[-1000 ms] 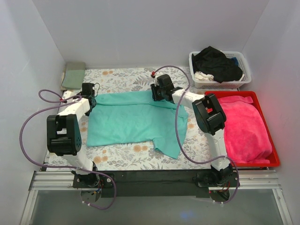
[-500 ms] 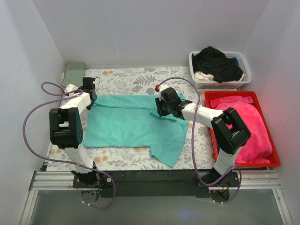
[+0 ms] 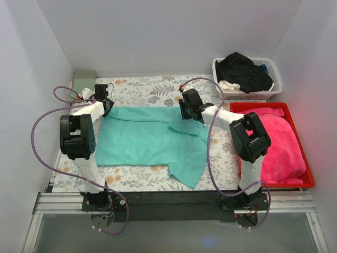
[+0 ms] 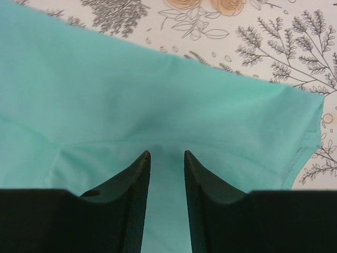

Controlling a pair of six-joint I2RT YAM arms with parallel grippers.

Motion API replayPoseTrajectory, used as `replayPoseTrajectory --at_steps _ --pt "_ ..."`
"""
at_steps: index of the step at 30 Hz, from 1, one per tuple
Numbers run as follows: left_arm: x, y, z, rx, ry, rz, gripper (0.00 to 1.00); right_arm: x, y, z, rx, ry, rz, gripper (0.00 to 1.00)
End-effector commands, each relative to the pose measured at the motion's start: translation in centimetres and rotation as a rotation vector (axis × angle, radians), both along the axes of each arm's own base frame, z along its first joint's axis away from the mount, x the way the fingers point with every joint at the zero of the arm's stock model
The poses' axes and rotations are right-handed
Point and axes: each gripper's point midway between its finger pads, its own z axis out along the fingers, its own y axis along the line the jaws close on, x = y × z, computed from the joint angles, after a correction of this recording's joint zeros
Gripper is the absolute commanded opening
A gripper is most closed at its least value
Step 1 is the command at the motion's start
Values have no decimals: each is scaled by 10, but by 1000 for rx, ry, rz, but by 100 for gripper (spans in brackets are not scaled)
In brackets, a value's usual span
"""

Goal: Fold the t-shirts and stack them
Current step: Fold the flattened tshirt in 1/3 of the way

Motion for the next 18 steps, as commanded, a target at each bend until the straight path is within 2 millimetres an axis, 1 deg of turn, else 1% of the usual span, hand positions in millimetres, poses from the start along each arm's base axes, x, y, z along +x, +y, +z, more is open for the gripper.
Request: replayPoseTrajectory --at_steps 1,2,5,6,7,8,10,11,13,14,16,18 --pt "20 0 20 24 -64 -52 42 24 -9 1 17 4 -63 38" --pt "19 -1 18 24 -59 -52 42 27 -14 -2 21 14 -79 37" --pt "9 0 14 23 -28 -52 34 27 -23 -8 28 36 -99 37" --pt "2 0 9 22 -11 -45 29 26 -24 -9 28 40 -100 37" --pt "-1 0 9 21 -6 -45 27 25 -26 -9 27 40 -99 37" --pt "-5 1 11 19 -7 -35 27 22 -28 -11 21 45 -101 36" --pt "-13 2 10 25 11 -26 27 20 -29 -10 22 43 -103 36" --pt "-15 3 16 28 0 -22 27 17 -31 -12 19 50 -104 36" --pt "-19 4 20 41 1 -23 27 15 -32 -13 18 55 -104 36" --pt "-21 5 27 47 -10 -19 27 15 -32 -14 19 57 -104 36" --pt "-24 8 31 61 -6 -12 27 12 -32 -19 18 70 -109 36" --pt "-32 9 32 56 12 8 28 10 -34 -21 17 76 -113 35"
